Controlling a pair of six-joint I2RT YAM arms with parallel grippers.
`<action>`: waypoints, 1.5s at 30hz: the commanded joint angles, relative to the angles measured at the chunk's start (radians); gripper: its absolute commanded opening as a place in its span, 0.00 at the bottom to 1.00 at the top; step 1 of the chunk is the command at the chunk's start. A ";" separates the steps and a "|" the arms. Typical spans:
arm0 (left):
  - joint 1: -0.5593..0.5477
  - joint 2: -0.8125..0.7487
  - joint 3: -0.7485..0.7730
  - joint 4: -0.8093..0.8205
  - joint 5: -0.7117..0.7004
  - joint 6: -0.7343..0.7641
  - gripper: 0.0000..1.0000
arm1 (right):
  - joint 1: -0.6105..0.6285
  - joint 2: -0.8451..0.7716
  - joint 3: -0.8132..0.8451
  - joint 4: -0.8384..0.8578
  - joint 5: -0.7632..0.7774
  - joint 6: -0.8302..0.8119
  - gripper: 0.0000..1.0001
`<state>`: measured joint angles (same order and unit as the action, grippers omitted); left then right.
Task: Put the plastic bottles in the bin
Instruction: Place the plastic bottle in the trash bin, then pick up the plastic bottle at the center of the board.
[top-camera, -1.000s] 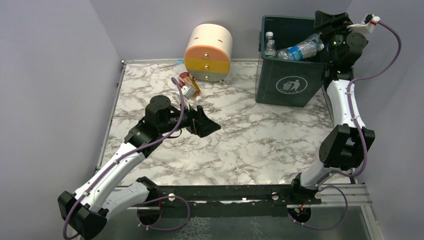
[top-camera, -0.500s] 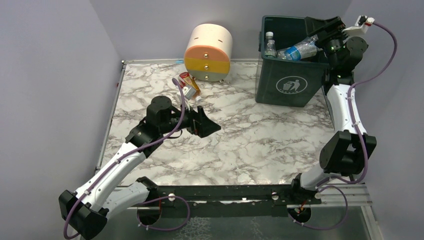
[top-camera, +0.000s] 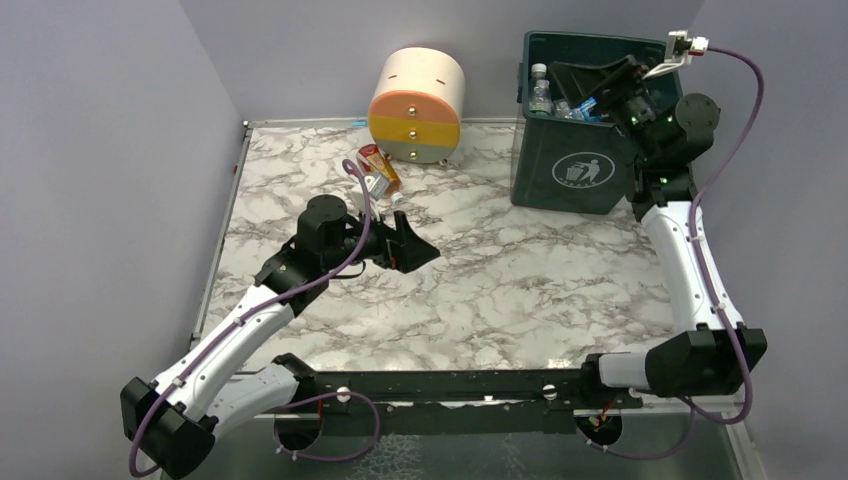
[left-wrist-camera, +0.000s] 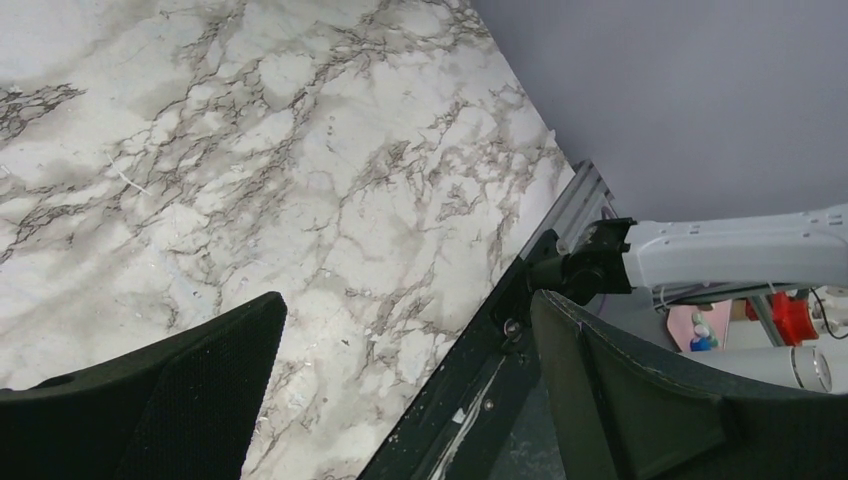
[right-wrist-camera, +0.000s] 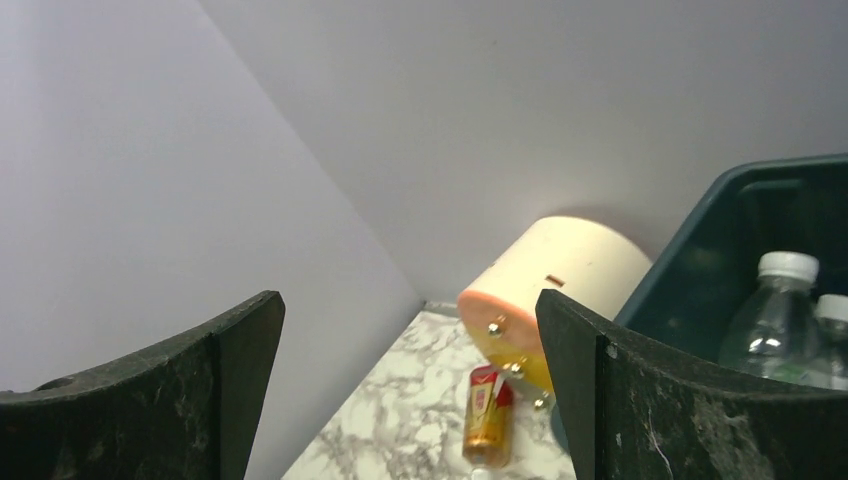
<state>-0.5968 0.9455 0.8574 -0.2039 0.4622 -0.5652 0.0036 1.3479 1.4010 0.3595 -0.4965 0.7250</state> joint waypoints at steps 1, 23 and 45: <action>0.007 -0.022 -0.020 0.031 -0.043 -0.023 0.99 | 0.046 -0.084 -0.077 -0.045 -0.091 -0.035 1.00; 0.009 -0.218 -0.181 0.065 -0.141 -0.121 0.99 | 0.167 -0.474 -0.487 -0.299 -0.336 -0.049 0.99; 0.009 -0.340 -0.257 0.006 -0.215 -0.244 0.99 | 0.181 -0.534 -0.714 -0.319 -0.447 -0.020 1.00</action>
<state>-0.5911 0.6178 0.5922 -0.1745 0.2859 -0.8043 0.1726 0.8066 0.7071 0.0200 -0.8890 0.6914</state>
